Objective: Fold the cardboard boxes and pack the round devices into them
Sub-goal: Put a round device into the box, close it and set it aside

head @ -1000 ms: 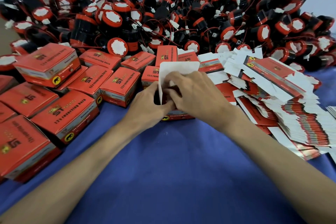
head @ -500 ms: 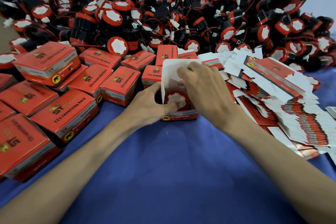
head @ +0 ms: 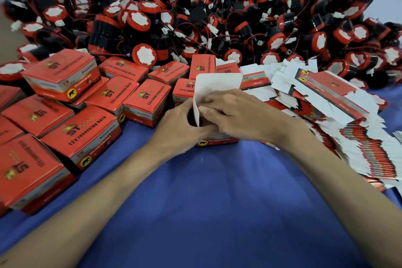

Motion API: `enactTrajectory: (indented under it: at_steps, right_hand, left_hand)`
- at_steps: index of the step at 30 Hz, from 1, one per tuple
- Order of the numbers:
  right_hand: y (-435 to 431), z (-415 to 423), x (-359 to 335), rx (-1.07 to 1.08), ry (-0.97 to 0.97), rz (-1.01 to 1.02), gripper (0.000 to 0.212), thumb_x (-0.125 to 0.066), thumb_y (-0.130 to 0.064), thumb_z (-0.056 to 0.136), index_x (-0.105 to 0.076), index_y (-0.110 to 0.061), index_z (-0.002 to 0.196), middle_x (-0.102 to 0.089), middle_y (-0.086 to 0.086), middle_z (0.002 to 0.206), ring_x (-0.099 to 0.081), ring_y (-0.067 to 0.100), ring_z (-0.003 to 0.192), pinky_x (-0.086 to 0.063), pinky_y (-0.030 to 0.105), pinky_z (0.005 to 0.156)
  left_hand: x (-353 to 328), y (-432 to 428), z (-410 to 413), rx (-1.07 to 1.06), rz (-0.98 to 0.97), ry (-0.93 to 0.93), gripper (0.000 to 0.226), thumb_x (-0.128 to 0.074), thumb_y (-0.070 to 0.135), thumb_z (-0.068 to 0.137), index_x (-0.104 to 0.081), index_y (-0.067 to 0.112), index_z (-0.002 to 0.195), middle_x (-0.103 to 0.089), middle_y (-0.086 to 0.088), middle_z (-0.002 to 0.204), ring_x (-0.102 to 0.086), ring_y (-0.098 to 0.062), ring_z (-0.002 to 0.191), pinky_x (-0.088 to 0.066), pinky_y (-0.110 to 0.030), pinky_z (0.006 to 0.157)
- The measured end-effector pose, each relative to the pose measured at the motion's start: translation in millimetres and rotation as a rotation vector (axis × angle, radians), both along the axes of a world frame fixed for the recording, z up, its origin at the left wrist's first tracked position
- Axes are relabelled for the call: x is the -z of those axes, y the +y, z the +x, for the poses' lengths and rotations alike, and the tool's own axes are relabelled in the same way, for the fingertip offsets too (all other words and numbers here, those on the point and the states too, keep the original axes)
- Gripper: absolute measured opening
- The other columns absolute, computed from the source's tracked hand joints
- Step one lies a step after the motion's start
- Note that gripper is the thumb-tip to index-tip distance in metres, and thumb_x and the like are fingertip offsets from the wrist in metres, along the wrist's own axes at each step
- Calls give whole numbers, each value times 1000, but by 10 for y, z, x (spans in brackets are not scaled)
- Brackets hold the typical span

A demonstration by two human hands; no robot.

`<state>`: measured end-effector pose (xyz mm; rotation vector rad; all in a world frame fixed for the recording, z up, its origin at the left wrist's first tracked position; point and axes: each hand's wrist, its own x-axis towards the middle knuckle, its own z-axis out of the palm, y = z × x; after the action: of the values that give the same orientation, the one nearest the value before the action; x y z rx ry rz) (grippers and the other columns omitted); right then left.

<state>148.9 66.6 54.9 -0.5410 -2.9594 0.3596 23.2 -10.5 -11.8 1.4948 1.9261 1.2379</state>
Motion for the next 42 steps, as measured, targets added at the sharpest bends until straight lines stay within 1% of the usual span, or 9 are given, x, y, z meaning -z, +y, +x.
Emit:
enactTrajectory:
  at_steps: [7,12,19,22,25,28,33,38,42]
  right_hand:
    - [-7,-20,33,119,91,-67,30,-52,-34,93,-76,-21,81,-61,-16,95,-58,12,90,-46,35,78]
    - [-9,4,27,123,17,-4,34,-47,-39,94,-72,-30,72,-50,-18,95,-48,1,100,-24,42,92]
    - [-45,0,43,58,198,70,15,-65,-18,81,-77,-24,87,-65,-9,93,-60,17,91,-45,41,82]
    - [-25,41,8,-60,-31,198,14,-59,-28,86,-73,-30,83,-59,-17,93,-52,10,108,-38,45,91]
    - [-17,63,-22,-136,-131,217,28,-44,-30,92,-69,-25,81,-57,-20,94,-45,6,115,-32,42,90]
    - [17,103,3,-181,228,11,24,-48,-4,84,-69,-6,96,-64,-4,99,-57,18,97,-42,33,82]
    - [34,322,254,161,925,-339,24,-50,5,77,-62,-11,90,-52,13,101,-53,14,98,-46,23,76]
    - [-82,505,529,250,936,-708,20,-56,8,82,-62,-11,83,-62,5,87,-62,11,82,-48,18,73]
    - [-148,495,562,304,809,-530,39,-71,3,82,-54,-26,102,-66,-5,82,-67,9,79,-51,22,74]
  left_hand:
    - [14,-31,-54,123,10,34,55,-67,70,53,-54,49,103,-65,29,105,-57,10,103,-45,-14,85]
    - [31,-12,-54,105,25,47,47,-68,69,51,-56,50,92,-65,30,97,-59,7,98,-47,-15,82]
    - [49,11,-92,106,19,79,45,-61,70,53,-51,49,91,-61,32,92,-56,10,91,-40,-6,74]
    - [50,-30,-118,172,7,67,57,-67,68,50,-47,52,101,-57,44,96,-53,18,97,-37,-1,77]
    - [49,-25,-131,298,4,-11,66,-65,61,64,-40,43,122,-57,29,116,-52,10,111,-40,-10,91]
    - [72,8,-121,257,99,-253,38,-36,45,99,-42,26,132,-61,0,117,-57,-9,111,-42,-28,104]
    - [-53,-82,2,317,17,-351,36,-43,56,88,-39,47,123,-52,46,116,-44,23,114,-38,0,87]
    - [4,56,75,139,51,-262,37,-69,32,86,-49,37,117,-61,22,112,-56,7,108,-47,-23,96]
    - [22,31,121,108,154,-299,36,-69,16,87,-55,29,118,-65,14,114,-60,0,107,-48,-26,94]
